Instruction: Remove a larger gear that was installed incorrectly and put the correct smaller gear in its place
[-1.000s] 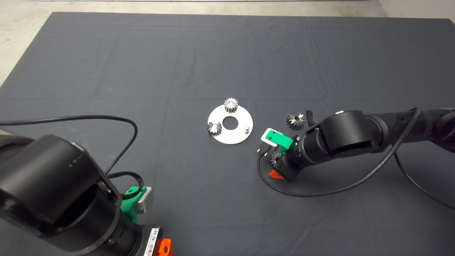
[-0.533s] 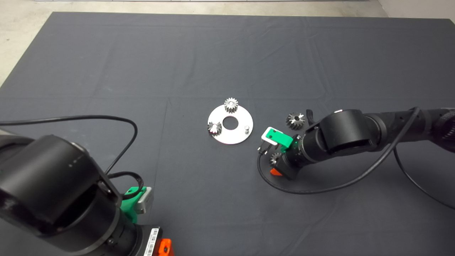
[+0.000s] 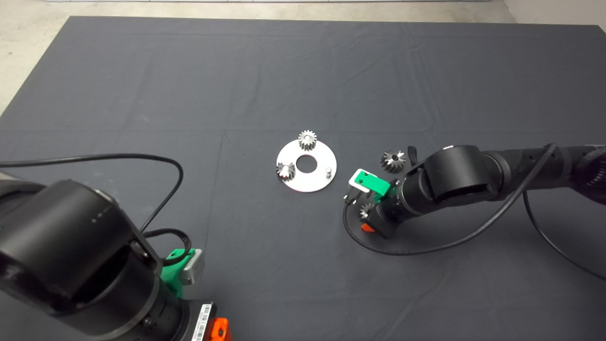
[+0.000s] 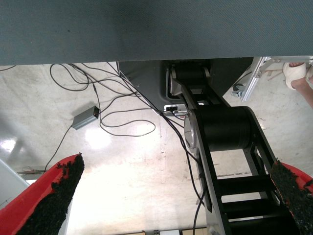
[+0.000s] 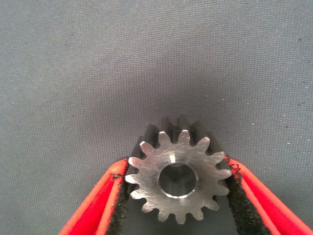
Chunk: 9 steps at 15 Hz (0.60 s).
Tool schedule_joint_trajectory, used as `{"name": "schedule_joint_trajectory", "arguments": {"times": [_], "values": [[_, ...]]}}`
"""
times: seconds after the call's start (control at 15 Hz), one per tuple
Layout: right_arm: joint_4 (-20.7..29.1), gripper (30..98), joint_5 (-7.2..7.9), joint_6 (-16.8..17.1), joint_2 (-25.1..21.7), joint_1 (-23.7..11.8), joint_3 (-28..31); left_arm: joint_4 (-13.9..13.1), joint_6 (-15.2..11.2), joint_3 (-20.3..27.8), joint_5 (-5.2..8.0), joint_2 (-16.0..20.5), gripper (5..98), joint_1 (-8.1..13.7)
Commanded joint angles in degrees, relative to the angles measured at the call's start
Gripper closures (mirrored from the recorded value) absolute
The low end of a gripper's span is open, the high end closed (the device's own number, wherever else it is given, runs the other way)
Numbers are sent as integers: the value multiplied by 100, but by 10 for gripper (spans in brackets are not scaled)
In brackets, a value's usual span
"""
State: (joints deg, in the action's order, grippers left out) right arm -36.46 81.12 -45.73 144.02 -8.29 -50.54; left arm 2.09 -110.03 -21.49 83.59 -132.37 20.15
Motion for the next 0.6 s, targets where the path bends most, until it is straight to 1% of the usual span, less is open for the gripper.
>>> {"name": "schedule_joint_trajectory", "arguments": {"times": [0.0,0.07,0.2,0.27,0.33,0.4,0.53], "values": [[-354,787,-34,20,26,-68,-86,-95,8,112,17,4,54,42],[-413,822,-52,13,26,-68,-86,-87,-1,112,17,4,54,42],[-443,828,-69,11,17,-68,-60,-89,2,112,17,4,54,42],[-493,828,-140,20,26,-68,-42,-95,-1,112,17,4,54,42],[-525,850,-221,11,26,-68,-48,-86,6,112,17,4,54,42],[-537,854,-268,11,26,-68,-51,-90,8,112,17,4,54,42],[-561,854,-298,29,35,-68,-51,-95,8,112,17,4,54,42]]}}
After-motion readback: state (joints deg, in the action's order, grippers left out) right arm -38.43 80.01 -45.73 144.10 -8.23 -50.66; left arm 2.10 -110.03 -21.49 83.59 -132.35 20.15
